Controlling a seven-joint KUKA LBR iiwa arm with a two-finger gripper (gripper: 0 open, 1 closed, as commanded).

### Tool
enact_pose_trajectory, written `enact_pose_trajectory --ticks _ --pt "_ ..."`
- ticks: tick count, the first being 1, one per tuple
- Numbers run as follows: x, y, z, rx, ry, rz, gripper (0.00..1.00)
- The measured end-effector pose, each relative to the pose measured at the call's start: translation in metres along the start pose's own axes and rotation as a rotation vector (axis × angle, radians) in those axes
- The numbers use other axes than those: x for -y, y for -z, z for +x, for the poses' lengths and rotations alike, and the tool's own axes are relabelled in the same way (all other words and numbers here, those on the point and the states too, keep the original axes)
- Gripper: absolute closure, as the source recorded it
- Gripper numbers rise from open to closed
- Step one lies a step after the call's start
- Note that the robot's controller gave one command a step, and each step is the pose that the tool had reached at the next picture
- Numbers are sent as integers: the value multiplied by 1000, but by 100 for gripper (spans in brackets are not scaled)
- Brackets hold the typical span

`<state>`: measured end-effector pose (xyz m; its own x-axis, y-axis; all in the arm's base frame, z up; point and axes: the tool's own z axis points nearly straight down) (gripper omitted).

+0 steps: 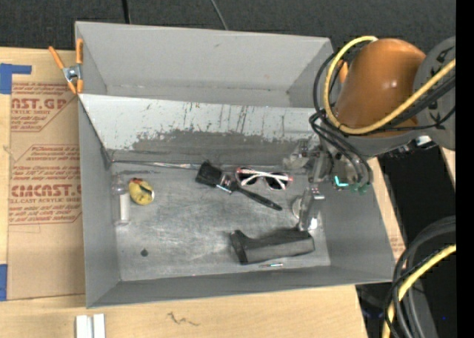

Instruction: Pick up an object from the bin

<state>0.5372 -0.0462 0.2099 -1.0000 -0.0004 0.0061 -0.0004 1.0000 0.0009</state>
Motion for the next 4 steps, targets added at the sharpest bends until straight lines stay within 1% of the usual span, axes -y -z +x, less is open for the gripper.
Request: enact_pose_trajectory --ticks 1,2,3,4 --pt "0 2 -1 3 0 0 0" --pt "0 37 5 4 -61 0 0" --pt "-2 9 0 19 -96 1 0" --pt "-8 -54 6 12 -31 1 0"
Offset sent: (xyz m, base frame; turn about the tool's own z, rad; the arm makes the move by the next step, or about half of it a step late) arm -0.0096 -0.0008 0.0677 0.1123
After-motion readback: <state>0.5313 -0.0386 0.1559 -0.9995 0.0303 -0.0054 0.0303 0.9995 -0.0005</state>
